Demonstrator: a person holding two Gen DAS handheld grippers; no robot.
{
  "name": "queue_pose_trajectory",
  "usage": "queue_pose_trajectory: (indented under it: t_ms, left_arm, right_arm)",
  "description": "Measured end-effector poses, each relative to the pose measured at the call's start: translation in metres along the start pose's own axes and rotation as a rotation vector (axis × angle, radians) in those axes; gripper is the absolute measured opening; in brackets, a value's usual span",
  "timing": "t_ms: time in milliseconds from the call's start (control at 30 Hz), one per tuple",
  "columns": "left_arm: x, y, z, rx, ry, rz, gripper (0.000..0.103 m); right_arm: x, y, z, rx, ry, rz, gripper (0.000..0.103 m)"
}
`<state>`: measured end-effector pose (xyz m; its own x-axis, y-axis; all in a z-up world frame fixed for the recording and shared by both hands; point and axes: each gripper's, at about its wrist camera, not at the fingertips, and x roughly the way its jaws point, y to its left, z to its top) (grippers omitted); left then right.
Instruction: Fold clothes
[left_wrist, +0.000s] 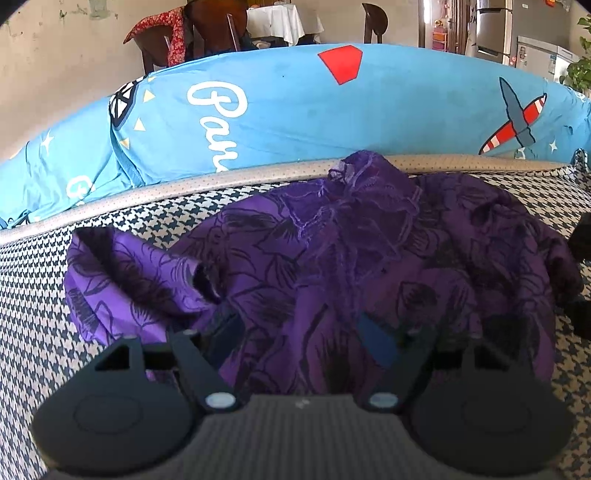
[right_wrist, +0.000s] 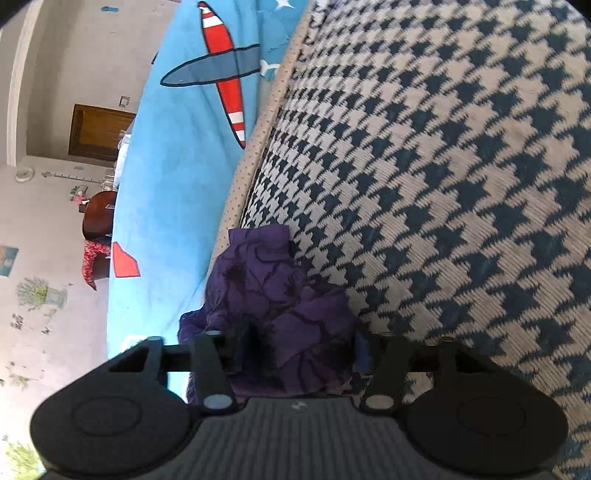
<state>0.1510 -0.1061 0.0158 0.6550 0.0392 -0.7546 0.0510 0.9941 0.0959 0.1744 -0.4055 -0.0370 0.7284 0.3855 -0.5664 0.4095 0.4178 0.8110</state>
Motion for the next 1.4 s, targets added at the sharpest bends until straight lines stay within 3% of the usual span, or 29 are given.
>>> queue_pose_trajectory:
  t_ms: [133, 267, 433, 533, 633, 700, 867, 1033, 1100, 1200, 1300, 1400]
  left_arm:
    - [0.0, 0.0, 0.0, -0.002, -0.001, 0.002, 0.073]
    - [0.0, -0.001, 0.0, 0.0, -0.005, 0.006, 0.073]
    - [0.001, 0.001, 0.002, -0.006, -0.009, 0.019, 0.075]
    - [0.0, 0.007, 0.005, -0.035, -0.022, 0.047, 0.084]
    - [0.001, 0.017, 0.009, -0.071, -0.027, 0.076, 0.085]
    - [0.001, 0.025, 0.013, -0.101, -0.027, 0.094, 0.085]
    - [-0.002, 0.046, 0.02, -0.171, -0.045, 0.128, 0.087]
    - [-0.001, 0.054, 0.022, -0.203, -0.028, 0.109, 0.088]
    - [-0.001, 0.053, 0.022, -0.202, -0.024, 0.098, 0.089]
    - [-0.003, 0.052, 0.022, -0.202, -0.031, 0.099, 0.089]
    - [-0.002, 0.053, 0.022, -0.207, -0.026, 0.104, 0.09]
    - [0.0, 0.051, 0.021, -0.204, -0.016, 0.103, 0.09]
  right_arm:
    - [-0.001, 0.003, 0.002, -0.031, -0.032, -0.012, 0.028]
    - [-0.022, 0.02, 0.008, -0.12, -0.133, 0.021, 0.024]
    - [-0.068, 0.067, 0.001, -0.457, -0.403, 0.022, 0.023]
    - [-0.083, 0.089, -0.016, -0.649, -0.483, 0.057, 0.023]
    - [-0.081, 0.106, -0.044, -0.882, -0.497, 0.069, 0.024]
    - [-0.071, 0.113, -0.067, -1.035, -0.455, 0.068, 0.025]
    - [-0.04, 0.114, -0.122, -1.301, -0.195, 0.108, 0.026]
    - [-0.013, 0.103, -0.168, -1.468, 0.047, 0.103, 0.04]
    - [-0.009, 0.098, -0.179, -1.495, 0.134, 0.121, 0.04]
    - [-0.016, 0.101, -0.171, -1.454, 0.162, 0.18, 0.04]
    - [-0.029, 0.106, -0.15, -1.341, 0.151, 0.242, 0.042]
    - [-0.03, 0.104, -0.125, -1.223, 0.086, 0.213, 0.047]
